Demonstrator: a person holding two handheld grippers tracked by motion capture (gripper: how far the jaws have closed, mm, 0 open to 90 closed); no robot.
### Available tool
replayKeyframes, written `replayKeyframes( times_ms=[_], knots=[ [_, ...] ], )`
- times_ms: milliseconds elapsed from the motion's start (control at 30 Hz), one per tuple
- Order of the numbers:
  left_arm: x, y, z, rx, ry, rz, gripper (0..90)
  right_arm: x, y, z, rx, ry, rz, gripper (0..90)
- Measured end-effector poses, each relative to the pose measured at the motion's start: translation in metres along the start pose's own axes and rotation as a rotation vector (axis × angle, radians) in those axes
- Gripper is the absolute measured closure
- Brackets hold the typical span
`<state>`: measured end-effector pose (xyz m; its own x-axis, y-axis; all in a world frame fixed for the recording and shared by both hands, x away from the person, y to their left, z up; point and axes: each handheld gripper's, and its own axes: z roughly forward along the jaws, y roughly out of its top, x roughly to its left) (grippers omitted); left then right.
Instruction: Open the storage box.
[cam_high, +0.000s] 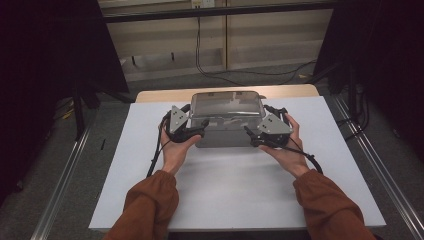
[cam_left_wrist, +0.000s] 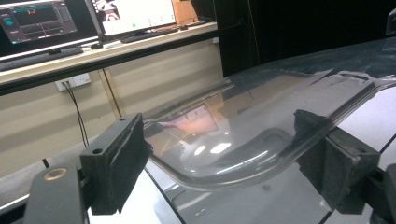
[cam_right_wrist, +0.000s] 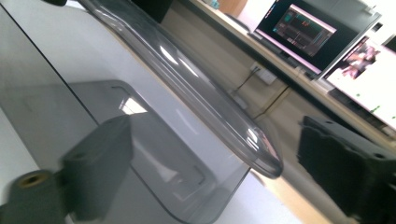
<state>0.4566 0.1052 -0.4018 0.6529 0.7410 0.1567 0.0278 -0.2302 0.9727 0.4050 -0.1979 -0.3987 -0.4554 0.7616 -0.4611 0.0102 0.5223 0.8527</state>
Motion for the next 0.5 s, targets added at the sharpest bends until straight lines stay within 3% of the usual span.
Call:
replayKeyframes(
  times_ms=[67, 267, 367, 500],
  knots=[
    [0.000, 0.000, 0.000, -0.008, 0.004, 0.004, 18.7, -0.004, -0.002, 0.001, -0.003, 0.026, 0.028, 3.6],
    [0.002, 0.000, 0.000, -0.006, 0.008, 0.008, 20.9, -0.014, -0.005, 0.004, -0.026, 0.028, 0.099, 10.8],
    [0.002, 0.000, 0.001, -0.011, 0.006, -0.007, 20.6, -0.017, -0.002, 0.004, -0.039, 0.015, 0.077, 13.6],
    [0.003, 0.001, 0.003, -0.007, 0.009, -0.014, 20.4, -0.021, -0.003, 0.005, -0.044, 0.009, 0.094, 18.5]
  ],
)
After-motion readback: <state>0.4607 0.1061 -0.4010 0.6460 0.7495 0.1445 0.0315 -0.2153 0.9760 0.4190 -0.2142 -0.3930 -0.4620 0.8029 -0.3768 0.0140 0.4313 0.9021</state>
